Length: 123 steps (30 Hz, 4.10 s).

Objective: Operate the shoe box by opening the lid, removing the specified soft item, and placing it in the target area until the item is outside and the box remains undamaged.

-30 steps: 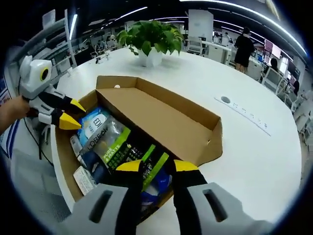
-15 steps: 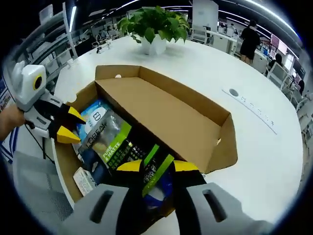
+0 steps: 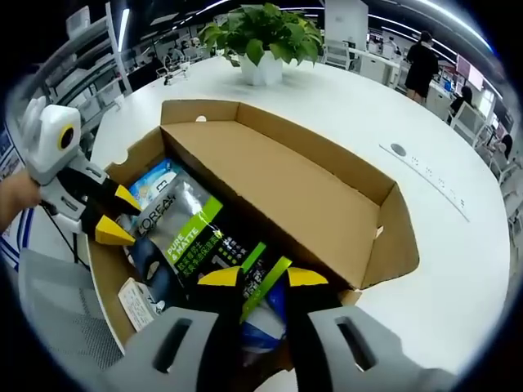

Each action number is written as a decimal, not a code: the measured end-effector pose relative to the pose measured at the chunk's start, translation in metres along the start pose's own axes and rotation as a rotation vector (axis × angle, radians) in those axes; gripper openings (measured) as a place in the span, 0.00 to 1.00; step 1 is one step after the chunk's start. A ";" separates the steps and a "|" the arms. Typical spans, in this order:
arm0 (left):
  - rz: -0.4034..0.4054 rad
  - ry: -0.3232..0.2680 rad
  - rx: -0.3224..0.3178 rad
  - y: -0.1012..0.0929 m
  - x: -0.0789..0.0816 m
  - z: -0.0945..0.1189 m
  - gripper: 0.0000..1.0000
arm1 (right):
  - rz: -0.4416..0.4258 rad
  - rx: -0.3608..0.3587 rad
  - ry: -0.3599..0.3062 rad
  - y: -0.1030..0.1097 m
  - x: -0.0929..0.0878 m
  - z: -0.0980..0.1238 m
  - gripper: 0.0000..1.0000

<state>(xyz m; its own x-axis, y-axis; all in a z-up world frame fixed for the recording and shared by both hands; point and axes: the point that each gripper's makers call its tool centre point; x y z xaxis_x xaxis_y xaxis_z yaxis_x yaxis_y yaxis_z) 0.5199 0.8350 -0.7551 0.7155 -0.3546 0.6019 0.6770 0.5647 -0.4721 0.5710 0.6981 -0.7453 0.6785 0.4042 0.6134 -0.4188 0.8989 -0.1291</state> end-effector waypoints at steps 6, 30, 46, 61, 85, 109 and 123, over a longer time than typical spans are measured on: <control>0.064 -0.015 -0.060 -0.005 0.001 -0.008 0.15 | -0.029 0.009 -0.004 0.002 -0.001 0.000 0.17; 0.047 -0.021 0.005 -0.004 0.004 0.001 0.00 | -0.062 0.052 -0.070 0.004 0.005 0.003 0.17; 0.008 -0.027 -0.007 -0.007 0.011 -0.002 0.00 | -0.140 0.072 -0.133 0.005 0.017 0.011 0.00; -0.001 -0.097 0.007 -0.016 0.028 0.019 0.00 | -0.176 0.039 -0.191 0.004 0.039 0.036 0.00; -0.079 -0.160 0.050 -0.082 0.078 0.036 0.00 | -0.196 0.023 -0.296 -0.037 0.052 0.109 0.00; -0.129 -0.158 0.015 -0.128 0.118 -0.025 0.00 | -0.248 -0.026 -0.285 -0.118 0.017 0.127 0.00; -0.150 -0.118 -0.024 -0.141 0.126 -0.073 0.00 | -0.285 -0.073 -0.250 -0.156 -0.013 0.118 0.00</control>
<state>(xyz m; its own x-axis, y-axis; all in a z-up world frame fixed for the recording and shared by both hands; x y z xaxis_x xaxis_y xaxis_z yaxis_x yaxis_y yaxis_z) 0.5271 0.6561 -0.6594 0.5822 -0.3428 0.7373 0.7794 0.4936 -0.3859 0.5562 0.5322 -0.6414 0.5897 0.0906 0.8026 -0.1846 0.9825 0.0247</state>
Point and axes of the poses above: the point that each gripper's makers call its tool centre point, and the gripper's own axes: z roughly backward along the fingers, y roughly to its left, x roughly out of its top, and after that the axes turned 15 degrees about -x, right-handed
